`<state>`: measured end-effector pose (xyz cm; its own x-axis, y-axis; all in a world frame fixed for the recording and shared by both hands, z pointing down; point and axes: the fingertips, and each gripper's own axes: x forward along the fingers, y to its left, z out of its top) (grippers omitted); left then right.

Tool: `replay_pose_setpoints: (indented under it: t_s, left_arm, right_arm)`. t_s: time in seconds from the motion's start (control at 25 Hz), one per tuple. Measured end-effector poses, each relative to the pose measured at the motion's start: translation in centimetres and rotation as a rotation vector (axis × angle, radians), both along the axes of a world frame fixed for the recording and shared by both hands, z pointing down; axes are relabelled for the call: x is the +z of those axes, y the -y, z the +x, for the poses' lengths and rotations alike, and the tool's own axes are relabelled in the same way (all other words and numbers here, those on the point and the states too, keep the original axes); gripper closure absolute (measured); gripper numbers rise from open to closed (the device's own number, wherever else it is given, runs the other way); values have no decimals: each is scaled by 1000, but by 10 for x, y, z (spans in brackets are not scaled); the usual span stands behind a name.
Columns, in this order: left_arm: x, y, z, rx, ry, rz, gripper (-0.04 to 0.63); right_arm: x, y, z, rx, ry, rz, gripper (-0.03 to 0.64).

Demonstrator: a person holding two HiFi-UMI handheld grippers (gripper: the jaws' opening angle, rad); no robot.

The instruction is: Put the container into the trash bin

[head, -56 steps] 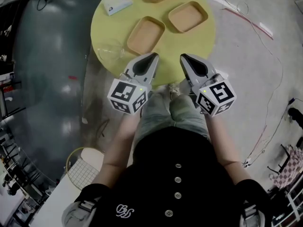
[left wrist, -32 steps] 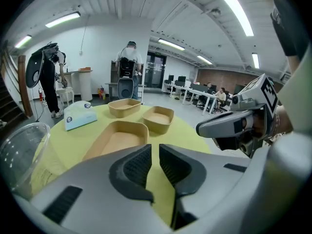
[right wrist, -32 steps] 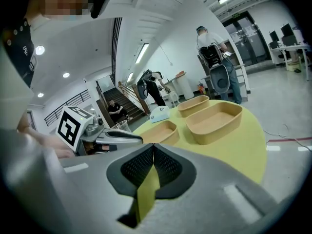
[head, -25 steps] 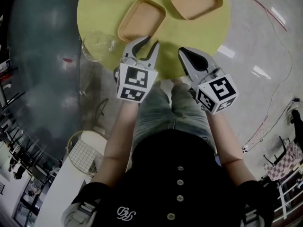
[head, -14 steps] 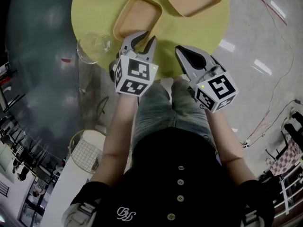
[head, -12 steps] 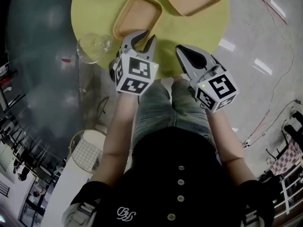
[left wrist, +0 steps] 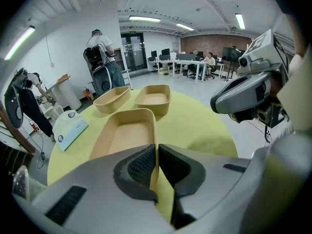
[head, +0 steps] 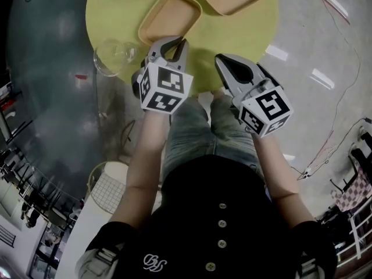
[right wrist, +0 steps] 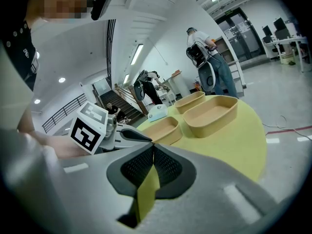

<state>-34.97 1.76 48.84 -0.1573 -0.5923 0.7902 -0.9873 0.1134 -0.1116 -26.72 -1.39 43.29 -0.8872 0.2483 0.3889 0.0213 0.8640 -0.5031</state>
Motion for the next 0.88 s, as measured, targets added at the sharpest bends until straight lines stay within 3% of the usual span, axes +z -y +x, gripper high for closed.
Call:
replay_pose_setpoints:
  t_s: [0.52, 0.88]
  left_arm:
    - [-39, -12, 19, 64, 33, 89, 569]
    - [-77, -25, 51, 172, 66, 171, 569]
  right_arm:
    - [-23, -10, 25, 100, 41, 50, 612]
    - [-50, -20, 67, 289, 83, 78, 612]
